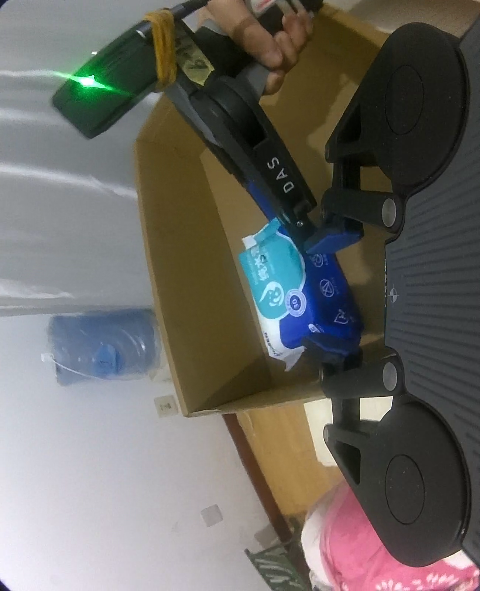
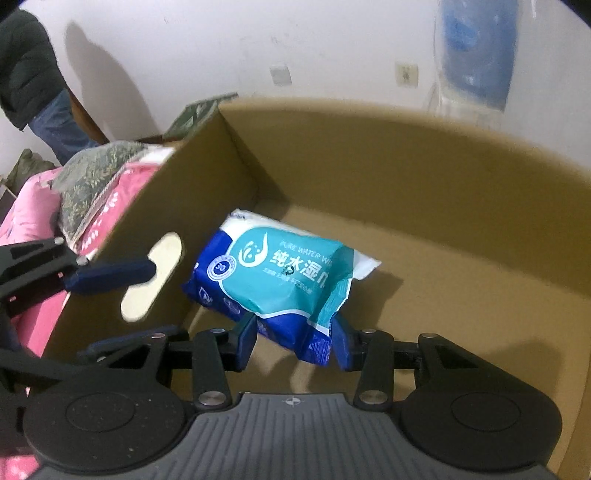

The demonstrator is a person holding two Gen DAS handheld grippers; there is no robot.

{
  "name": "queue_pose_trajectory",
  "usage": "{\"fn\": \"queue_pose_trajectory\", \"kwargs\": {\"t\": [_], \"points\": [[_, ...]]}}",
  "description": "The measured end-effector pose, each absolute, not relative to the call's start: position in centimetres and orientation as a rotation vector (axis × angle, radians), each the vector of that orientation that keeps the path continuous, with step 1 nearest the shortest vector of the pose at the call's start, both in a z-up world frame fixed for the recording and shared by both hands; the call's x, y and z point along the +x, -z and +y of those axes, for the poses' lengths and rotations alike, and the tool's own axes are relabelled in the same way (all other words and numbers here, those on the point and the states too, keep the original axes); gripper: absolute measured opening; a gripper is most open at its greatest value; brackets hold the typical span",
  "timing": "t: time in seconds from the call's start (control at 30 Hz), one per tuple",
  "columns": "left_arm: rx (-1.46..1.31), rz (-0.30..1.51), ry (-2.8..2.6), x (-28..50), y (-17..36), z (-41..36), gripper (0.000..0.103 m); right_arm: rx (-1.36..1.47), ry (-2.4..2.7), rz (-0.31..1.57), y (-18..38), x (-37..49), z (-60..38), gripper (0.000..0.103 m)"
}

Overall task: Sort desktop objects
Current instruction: 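Lower the wet-wipes pack into the cardboard box with the left gripper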

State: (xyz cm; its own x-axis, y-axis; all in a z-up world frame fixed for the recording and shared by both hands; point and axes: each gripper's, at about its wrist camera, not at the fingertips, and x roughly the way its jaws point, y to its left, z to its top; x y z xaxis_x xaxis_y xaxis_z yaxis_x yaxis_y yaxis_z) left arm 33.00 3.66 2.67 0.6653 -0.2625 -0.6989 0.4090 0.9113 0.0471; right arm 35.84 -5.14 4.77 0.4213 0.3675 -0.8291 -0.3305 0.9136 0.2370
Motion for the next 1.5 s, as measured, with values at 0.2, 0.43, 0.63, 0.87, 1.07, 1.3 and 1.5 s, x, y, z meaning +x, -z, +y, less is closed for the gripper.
{"fn": "queue_pose_trajectory", "kwargs": {"t": [0.2,0.43,0.63,0.87,1.07,1.3,1.5], "points": [[0.252,0.785,0.355,34.2,-2.4,3.1,0.04,-0.065,-0.431,0.969,-2.8,36.6,-3.4,0.049],[0.386,0.805,0.325,35.0,-1.9,1.7,0.031,0.011,-0.438,0.946,-2.4,36.9,-4.7,0.067],[0.463,0.815,0.314,35.8,-2.0,0.8,0.041,0.268,-0.419,0.93,-3.3,37.6,-8.2,0.1],[0.635,0.813,0.342,36.0,-1.8,-1.9,0.051,0.458,-0.306,0.931,-2.8,38.6,-11.7,0.065],[0.714,0.843,0.363,36.8,-0.8,-4.0,0.041,0.534,-0.298,0.992,-1.5,39.3,-12.6,0.052],[0.629,0.881,0.322,37.8,-1.8,-2.9,0.04,0.477,-0.304,0.97,-1.9,38.4,-11.8,0.052],[0.755,0.875,0.311,37.1,-1.7,-3.3,0.04,0.486,-0.315,0.978,-1.6,37.8,-11.9,0.052]]}}
